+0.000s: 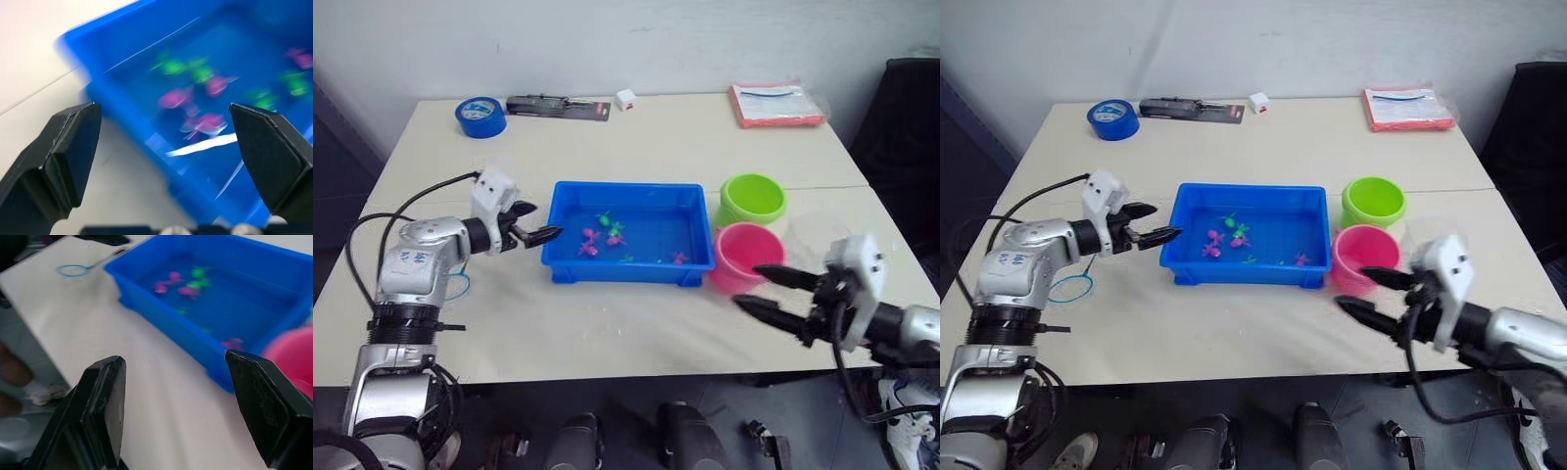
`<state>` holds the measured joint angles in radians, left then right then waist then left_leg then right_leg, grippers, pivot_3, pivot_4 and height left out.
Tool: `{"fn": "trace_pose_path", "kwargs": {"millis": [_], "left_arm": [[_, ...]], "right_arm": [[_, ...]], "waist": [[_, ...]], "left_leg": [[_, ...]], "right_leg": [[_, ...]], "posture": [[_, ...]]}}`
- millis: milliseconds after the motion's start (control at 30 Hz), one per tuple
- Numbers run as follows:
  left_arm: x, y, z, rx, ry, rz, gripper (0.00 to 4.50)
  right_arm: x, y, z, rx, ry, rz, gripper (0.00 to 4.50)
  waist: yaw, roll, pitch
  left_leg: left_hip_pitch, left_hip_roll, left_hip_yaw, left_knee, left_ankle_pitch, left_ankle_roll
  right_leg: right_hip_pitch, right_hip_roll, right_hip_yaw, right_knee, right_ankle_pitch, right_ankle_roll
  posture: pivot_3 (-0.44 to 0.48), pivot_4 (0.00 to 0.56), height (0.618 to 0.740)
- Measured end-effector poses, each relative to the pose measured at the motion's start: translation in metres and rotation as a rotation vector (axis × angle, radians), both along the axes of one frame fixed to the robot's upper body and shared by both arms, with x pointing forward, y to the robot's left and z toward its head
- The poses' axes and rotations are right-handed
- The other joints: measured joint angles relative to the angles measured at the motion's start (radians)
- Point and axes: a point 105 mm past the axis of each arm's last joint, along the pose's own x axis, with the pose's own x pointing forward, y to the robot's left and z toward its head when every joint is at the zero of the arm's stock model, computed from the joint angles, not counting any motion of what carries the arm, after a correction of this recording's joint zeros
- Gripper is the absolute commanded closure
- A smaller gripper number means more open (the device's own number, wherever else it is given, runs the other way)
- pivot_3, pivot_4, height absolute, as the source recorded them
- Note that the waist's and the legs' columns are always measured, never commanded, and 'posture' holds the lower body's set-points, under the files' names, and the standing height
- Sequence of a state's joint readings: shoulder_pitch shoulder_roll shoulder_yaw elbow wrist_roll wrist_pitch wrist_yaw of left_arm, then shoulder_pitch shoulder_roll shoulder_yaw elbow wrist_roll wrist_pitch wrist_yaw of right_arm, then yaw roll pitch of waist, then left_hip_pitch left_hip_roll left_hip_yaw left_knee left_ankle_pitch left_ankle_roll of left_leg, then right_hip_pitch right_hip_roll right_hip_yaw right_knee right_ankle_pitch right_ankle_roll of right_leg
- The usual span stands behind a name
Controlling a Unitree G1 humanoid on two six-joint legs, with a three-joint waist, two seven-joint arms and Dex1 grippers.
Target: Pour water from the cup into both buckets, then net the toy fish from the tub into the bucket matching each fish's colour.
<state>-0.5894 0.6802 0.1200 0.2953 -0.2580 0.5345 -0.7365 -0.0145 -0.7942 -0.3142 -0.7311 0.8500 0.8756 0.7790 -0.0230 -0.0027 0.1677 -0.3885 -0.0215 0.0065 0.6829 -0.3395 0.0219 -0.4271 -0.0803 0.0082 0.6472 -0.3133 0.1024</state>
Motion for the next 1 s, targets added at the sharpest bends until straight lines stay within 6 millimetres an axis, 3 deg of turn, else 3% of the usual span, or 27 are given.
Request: {"fn": "trace_pose_path", "kwargs": {"millis": [133, 300, 433, 600, 733, 833, 1000], "left_arm": [[-0.004, 0.034, -0.015, 0.006, 0.013, 0.128, 0.0], [-0.005, 0.079, -0.027, 0.014, 0.0, 0.305, 0.0], [-0.001, 0.097, -0.044, 0.012, 0.043, 0.396, 0.0], [0.013, 0.098, -0.045, 0.006, 0.053, 0.431, 0.0], [0.02, 0.088, -0.06, 0.011, 0.102, 0.431, 0.0], [0.02, 0.08, -0.075, 0.012, 0.149, 0.423, 0.0], [0.02, 0.083, -0.078, 0.025, 0.162, 0.446, 0.0]], "right_arm": [[-0.002, 0.019, -0.002, -0.004, -0.025, 0.114, 0.06], [0.003, 0.027, -0.003, -0.026, -0.099, 0.146, 0.06], [0.003, 0.031, -0.002, -0.012, -0.139, 0.156, 0.06], [0.005, 0.033, -0.002, -0.037, -0.199, 0.154, 0.06], [0.007, 0.037, -0.004, -0.052, -0.212, 0.157, 0.06], [0.008, 0.039, -0.003, -0.051, -0.224, 0.154, 0.06], [0.01, 0.043, 0.001, -0.049, -0.247, 0.16, 0.06]], "waist": [[0.015, -0.003, 0.0], [0.03, -0.006, -0.002], [0.036, -0.01, -0.003], [0.041, -0.014, -0.005], [0.042, -0.015, -0.006], [0.037, -0.015, -0.006], [0.034, -0.015, -0.006]], "left_leg": [[-0.001, 0.0, 0.0, 0.001, 0.0, -0.001], [-0.001, -0.001, -0.001, 0.001, -0.001, -0.001], [-0.001, -0.001, -0.001, 0.001, -0.002, -0.001], [-0.001, -0.002, 0.0, 0.001, -0.002, 0.0], [-0.001, -0.002, 0.002, 0.001, -0.002, 0.0], [-0.001, -0.002, 0.003, 0.001, -0.002, 0.0], [0.001, -0.001, 0.004, 0.002, -0.002, 0.0]], "right_leg": [[0.0, -0.001, -0.001, -0.001, 0.0, 0.0], [0.0, -0.002, -0.003, -0.002, 0.0, 0.0], [0.0, -0.001, -0.007, -0.001, 0.0, 0.0], [0.0, -0.001, -0.009, -0.001, 0.0, 0.0], [0.0, -0.001, -0.016, -0.001, 0.0, 0.0], [0.0, -0.002, -0.021, -0.001, 0.0, 0.0], [0.0, -0.004, -0.024, 0.0, 0.0, 0.0]], "posture": [[0.0, 0.15, 0.737], [0.0, 0.15, 0.737], [0.0, 0.15, 0.737], [0.0, 0.15, 0.737], [0.0, 0.15, 0.737], [0.0, 0.15, 0.737], [0.0, 0.15, 0.737]]}}
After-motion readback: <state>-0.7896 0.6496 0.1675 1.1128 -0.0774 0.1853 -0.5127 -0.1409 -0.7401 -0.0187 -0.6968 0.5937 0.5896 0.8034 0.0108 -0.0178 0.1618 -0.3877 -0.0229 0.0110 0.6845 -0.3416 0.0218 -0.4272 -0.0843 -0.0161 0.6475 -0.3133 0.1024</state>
